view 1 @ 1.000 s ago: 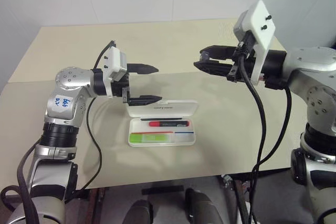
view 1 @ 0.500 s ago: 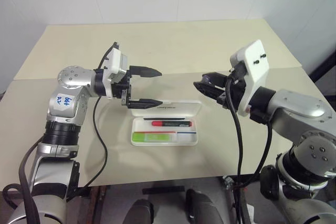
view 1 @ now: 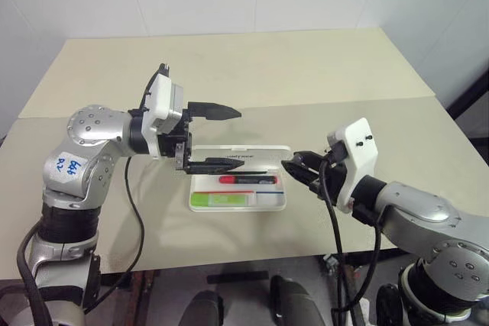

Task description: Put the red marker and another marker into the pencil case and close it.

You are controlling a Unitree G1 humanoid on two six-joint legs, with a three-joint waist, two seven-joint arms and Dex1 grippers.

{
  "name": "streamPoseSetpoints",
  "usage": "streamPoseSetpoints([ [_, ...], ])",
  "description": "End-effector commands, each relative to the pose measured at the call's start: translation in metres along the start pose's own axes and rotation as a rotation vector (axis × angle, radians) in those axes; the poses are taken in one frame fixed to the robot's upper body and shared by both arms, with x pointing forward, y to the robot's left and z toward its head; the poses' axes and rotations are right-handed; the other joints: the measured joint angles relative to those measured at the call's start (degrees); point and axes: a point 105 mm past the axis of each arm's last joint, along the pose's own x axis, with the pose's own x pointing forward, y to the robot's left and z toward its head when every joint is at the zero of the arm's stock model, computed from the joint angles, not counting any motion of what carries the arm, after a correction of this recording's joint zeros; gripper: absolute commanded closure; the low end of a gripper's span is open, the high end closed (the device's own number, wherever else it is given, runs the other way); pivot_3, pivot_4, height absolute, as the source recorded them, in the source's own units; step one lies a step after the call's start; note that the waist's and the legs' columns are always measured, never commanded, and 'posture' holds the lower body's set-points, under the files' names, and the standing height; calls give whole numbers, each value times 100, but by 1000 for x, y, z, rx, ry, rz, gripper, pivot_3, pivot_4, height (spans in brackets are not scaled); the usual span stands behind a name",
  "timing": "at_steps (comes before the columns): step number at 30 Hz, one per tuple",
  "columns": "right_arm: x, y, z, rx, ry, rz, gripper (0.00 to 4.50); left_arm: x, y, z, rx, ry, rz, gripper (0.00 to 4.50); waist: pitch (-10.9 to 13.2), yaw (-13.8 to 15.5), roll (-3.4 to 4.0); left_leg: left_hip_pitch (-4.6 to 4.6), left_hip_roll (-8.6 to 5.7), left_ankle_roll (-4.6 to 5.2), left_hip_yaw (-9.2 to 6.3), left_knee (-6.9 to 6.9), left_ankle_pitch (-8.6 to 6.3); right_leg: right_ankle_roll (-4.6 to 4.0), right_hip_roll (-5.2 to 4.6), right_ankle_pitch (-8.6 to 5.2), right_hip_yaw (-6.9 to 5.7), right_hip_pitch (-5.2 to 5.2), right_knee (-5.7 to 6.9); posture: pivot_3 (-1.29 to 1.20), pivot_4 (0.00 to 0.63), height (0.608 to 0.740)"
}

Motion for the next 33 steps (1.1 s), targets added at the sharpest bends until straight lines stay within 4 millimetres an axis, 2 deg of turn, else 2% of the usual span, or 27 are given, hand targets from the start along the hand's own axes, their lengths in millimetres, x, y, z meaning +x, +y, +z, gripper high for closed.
streamPoseSetpoints([
  [1,2,7,-2,7,1,-3,3180,-3,-5,15,40,-19,13,0,0,1,0,0,0,0,0,-1,0,0,0,0,0,0,-1,0,150,740],
  [7,8,19,-14,48,43,19,3180,-1,-13,20,25,-19,10,0,0,0,0,-1,0,1,-1,-4,0,0,0,0,-1,0,-8,0,150,740],
  [17,18,22,-32,88,150,-9,3180,-2,-23,11,-10,14,-6,0,0,-9,0,0,1,1,-1,-5,0,-5,2,-3,-2,0,-7,0,150,740],
  [28,17,24,-36,145,241,-20,3180,-4,-30,3,-33,39,-34,0,0,-10,0,-2,1,3,1,-7,-2,-7,0,-4,-2,0,-13,0,150,740],
  [33,17,24,-38,185,317,-49,3180,-8,-32,-8,-40,71,-29,0,0,-27,0,-1,3,3,6,-7,-1,-9,2,-5,-4,3,-16,0,150,740],
])
